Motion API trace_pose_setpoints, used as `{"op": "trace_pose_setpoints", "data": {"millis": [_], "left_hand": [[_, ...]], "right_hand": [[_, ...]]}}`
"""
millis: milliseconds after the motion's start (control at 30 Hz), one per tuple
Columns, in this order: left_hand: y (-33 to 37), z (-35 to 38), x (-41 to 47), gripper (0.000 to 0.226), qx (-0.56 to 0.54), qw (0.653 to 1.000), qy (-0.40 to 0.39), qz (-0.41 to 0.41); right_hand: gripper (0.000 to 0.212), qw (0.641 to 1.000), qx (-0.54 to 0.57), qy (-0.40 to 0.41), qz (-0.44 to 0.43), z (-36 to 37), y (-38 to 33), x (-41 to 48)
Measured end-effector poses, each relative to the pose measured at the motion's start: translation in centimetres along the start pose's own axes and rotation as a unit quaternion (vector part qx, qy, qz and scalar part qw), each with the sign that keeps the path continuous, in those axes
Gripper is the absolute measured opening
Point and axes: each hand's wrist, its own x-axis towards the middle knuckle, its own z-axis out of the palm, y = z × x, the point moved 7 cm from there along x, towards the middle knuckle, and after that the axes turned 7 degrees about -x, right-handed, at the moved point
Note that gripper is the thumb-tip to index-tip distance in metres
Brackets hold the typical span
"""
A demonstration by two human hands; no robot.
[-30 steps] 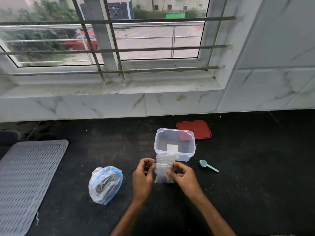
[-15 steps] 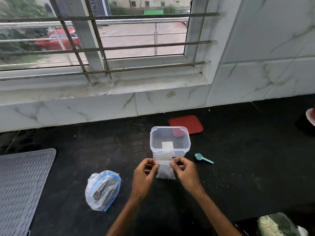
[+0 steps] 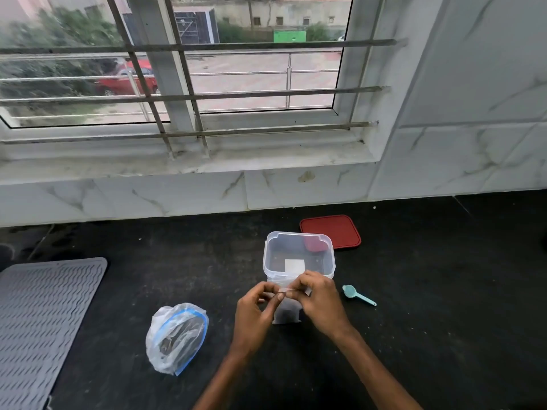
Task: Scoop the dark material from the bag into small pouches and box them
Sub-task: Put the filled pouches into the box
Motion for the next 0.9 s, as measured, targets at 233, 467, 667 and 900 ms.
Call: {"op": "trace_pose_setpoints", "data": {"millis": [233, 467, 667, 900], "left_hand": [[0.0, -0.4, -0.4, 0.013, 0.033, 0.998, 0.05, 0.007], [-0.1, 0.0, -0.7, 0.014, -0.029, 0.996, 0.082, -0.014], [-2.3, 2.3, -0.7, 0.037, -0.153, 0.98, -0.014, -0.123], [-2.4, 2.1, -0.5, 0.01, -0.106, 0.988, -0.014, -0.109]], "right_hand": [[0.006, 0.999, 0.001, -0.021, -0.043, 0.5, -0.5, 0.3], [0.01, 0.998, 0.052, -0.023, 0.01, -0.7, 1.6, 0.2], [0.01, 0.996, 0.082, 0.016, 0.017, -2.5, 1.9, 0.5], [0.005, 0.994, 0.094, 0.002, 0.061, -3.4, 3.8, 0.6]]}}
